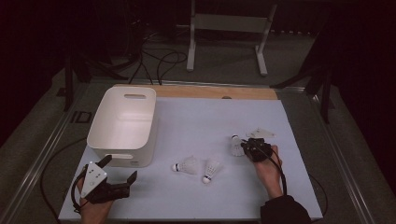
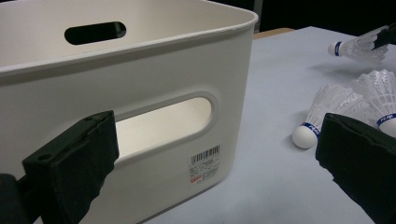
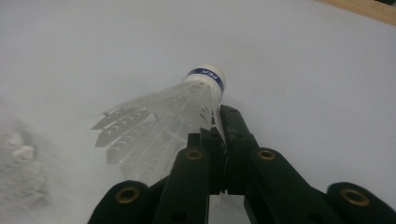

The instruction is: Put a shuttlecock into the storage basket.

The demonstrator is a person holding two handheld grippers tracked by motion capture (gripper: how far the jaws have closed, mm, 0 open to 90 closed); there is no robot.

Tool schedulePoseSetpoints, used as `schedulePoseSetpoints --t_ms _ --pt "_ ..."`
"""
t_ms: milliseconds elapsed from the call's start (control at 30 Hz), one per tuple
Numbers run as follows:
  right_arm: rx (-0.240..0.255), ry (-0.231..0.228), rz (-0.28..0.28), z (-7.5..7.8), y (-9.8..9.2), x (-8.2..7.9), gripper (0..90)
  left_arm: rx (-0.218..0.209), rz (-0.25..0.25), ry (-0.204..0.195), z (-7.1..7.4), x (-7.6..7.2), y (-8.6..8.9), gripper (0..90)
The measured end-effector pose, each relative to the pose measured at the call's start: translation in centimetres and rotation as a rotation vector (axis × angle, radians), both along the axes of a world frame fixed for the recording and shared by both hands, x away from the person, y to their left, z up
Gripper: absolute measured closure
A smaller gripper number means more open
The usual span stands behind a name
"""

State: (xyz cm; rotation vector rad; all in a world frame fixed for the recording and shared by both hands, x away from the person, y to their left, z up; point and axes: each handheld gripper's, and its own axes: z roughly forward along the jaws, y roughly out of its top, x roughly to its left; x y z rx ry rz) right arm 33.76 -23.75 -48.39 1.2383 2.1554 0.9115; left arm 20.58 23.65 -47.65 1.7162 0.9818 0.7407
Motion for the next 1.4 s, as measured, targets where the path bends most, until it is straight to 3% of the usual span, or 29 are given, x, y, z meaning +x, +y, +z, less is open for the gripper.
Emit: schedulePoseSetpoints --t_ms 133,767,1400 --pt "-0.019 -0.007 -0.004 0.6 0.3 0.0 88.7 0.004 -0.001 0.001 0.0 0.0 0.0 0.0" --pt "0.008 -0.022 -0.003 2.6 1.1 0.0 88.7 0.014 -0.001 0.004 0.0 0.0 -0.1 0.0" --pt "0.022 -0.06 0.043 5.5 2.4 0.6 88.7 0.016 -0.007 0.007 0.0 0.0 -0.2 0.0"
